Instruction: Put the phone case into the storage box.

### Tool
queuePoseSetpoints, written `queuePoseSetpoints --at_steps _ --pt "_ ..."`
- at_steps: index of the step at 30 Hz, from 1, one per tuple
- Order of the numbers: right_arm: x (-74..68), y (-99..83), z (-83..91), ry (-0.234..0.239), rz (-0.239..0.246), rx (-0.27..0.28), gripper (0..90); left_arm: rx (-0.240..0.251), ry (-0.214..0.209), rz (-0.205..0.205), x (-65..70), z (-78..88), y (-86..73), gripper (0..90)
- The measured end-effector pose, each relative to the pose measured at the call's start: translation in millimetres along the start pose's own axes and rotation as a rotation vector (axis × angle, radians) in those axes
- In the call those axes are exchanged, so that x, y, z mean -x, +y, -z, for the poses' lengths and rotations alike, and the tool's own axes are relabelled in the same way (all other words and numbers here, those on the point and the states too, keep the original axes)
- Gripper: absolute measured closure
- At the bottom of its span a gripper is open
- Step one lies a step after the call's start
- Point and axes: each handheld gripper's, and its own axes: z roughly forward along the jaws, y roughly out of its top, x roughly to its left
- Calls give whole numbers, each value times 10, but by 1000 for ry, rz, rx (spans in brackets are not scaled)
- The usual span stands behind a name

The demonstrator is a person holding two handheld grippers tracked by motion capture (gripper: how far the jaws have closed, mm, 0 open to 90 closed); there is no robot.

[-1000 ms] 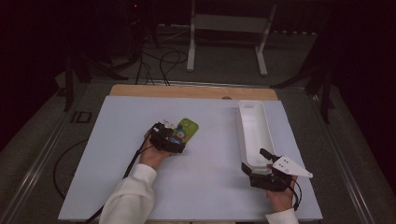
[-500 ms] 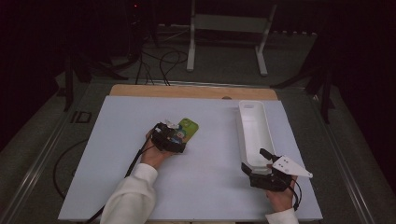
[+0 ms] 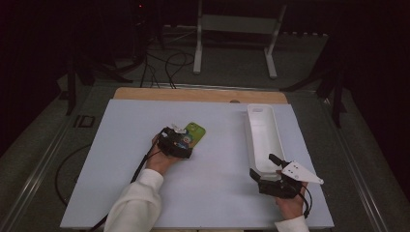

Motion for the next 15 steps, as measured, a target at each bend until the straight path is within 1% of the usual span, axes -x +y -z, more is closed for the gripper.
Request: queuePoseSetpoints --at_steps 10,15 --pt "8 1 7 -3 -5 -3 87 6 11 -11 20 11 -1 165" --pt "9 0 5 -3 -4 -3 87 18 17 -27 52 32 2 166"
